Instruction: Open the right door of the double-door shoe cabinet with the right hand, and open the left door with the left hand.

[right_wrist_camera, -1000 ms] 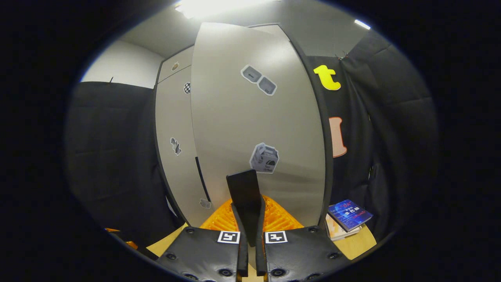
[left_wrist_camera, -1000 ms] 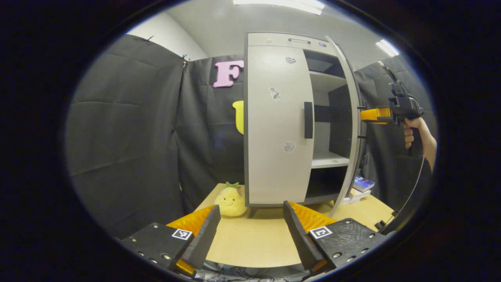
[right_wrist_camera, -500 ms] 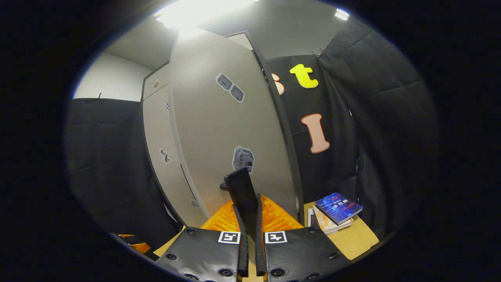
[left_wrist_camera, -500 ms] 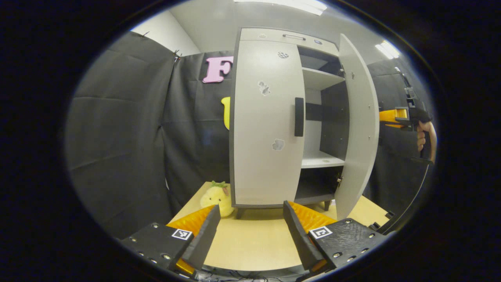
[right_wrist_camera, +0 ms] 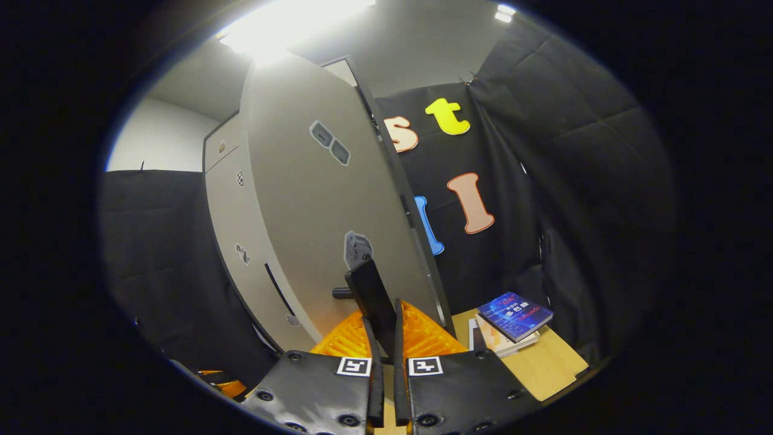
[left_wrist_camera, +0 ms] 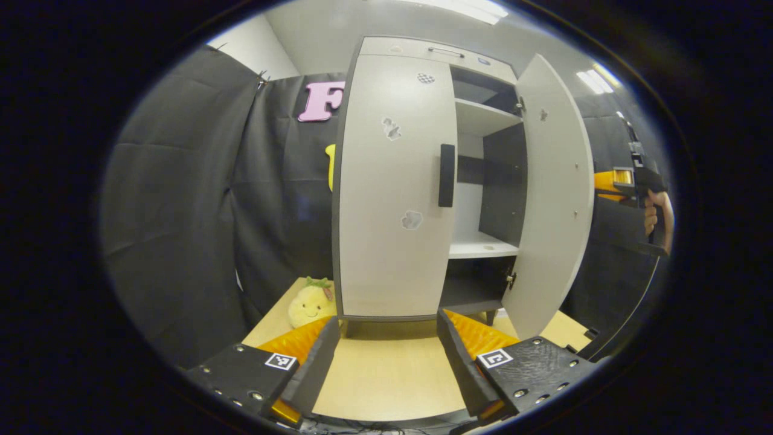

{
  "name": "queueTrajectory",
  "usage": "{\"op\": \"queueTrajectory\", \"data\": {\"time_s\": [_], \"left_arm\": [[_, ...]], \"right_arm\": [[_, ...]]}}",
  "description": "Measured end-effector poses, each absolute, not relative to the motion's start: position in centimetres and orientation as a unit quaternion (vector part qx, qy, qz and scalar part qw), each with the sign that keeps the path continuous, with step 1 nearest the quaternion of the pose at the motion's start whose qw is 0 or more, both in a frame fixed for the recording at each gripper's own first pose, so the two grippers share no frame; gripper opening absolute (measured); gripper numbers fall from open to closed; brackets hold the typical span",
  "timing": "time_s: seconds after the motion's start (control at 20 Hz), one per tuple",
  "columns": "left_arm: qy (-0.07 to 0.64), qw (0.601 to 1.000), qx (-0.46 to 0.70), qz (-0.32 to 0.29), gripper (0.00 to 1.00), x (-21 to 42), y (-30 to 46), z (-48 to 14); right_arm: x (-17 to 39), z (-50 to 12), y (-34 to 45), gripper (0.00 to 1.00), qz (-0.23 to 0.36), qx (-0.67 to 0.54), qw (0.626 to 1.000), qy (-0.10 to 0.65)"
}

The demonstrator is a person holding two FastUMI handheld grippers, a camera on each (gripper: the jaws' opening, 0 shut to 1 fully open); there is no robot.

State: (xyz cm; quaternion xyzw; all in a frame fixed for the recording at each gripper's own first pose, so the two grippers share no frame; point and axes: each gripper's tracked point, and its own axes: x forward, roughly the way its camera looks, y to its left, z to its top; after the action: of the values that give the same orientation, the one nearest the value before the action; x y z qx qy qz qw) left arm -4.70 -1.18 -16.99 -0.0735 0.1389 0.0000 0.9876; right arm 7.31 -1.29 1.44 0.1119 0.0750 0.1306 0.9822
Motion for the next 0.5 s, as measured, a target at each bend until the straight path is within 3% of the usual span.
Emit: {"op": "queueTrajectory", "data": {"time_s": [0.3,0.5], "left_arm": [[0.153,0.983,-0.105,-0.007,0.92,-4.4,-1.4,-18.0],[0.162,0.980,-0.118,-0.003,0.93,-4.2,-1.2,-18.5]], "right_arm": [[8.5,1.9,-6.0,0.08,0.103,0.131,0.983,0.076],[8.7,1.7,-6.5,0.04,0.124,0.154,0.977,0.080]]}}
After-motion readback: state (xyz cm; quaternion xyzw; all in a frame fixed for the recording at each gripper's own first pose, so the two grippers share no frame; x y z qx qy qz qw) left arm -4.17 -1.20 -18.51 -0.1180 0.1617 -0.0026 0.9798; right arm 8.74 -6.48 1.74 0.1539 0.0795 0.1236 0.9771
